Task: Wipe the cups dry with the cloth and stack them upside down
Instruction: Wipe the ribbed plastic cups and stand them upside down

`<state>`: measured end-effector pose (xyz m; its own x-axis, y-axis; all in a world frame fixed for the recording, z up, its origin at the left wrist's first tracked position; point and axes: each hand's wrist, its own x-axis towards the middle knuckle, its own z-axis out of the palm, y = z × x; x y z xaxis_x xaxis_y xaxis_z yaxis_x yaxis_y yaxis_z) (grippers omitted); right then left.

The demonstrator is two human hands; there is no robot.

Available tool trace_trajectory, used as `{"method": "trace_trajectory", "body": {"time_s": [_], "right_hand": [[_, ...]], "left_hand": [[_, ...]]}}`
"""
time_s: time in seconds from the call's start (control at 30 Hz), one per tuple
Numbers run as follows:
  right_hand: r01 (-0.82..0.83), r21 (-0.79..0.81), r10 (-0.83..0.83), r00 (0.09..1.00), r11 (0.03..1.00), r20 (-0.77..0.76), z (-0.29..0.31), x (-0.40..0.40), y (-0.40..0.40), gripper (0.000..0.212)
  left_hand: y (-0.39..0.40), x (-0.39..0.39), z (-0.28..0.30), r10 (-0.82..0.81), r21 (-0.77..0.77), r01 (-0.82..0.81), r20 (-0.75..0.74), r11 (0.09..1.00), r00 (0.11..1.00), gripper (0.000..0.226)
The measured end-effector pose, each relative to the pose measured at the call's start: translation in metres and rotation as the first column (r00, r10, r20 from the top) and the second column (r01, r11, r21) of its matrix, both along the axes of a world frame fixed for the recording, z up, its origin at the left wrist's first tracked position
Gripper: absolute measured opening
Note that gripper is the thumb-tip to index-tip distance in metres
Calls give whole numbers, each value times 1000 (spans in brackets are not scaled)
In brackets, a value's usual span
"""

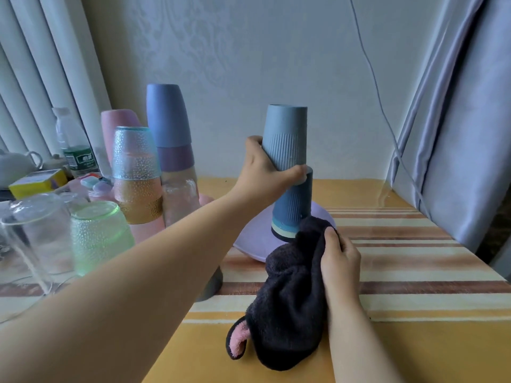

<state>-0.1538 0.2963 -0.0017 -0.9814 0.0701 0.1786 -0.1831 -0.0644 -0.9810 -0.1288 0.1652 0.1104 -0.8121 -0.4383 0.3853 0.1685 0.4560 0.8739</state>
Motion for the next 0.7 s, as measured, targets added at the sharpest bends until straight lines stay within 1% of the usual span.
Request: {"method": "trace_trajectory", "body": {"time_s": [0.17,0.23,0.33,0.43,0.53,0.6,0.7], "right_hand": [[-38,-19,38,999,999,1,2,4,-1,18],[-88,-15,88,996,996,-5,6,8,-4,19],[-190,-30,189,981,981,-48,13,20,-11,25],[-194,-77,188,979,978,-73,20,28,-16,21],[-174,-23,171,981,985,-91,35,31,-20,18],[-228,23,229,965,973,-126,47,37,-25,20],[-330,119,349,905,937,-242,56,53,-30,27]], "left_hand": [[-12,73,-19,1,26,-3,74,1000,997,66],[-13,102,-30,14,71,-20,83,997,996,69],[-2,129,-53,-36,169,19,98,985,995,74],[12,137,-78,-13,233,-10,94,973,995,71],[14,136,-96,39,231,-64,109,971,993,58],[10,134,-105,70,215,-89,97,972,993,53],[0,132,-111,102,230,-110,45,967,994,54]]}}
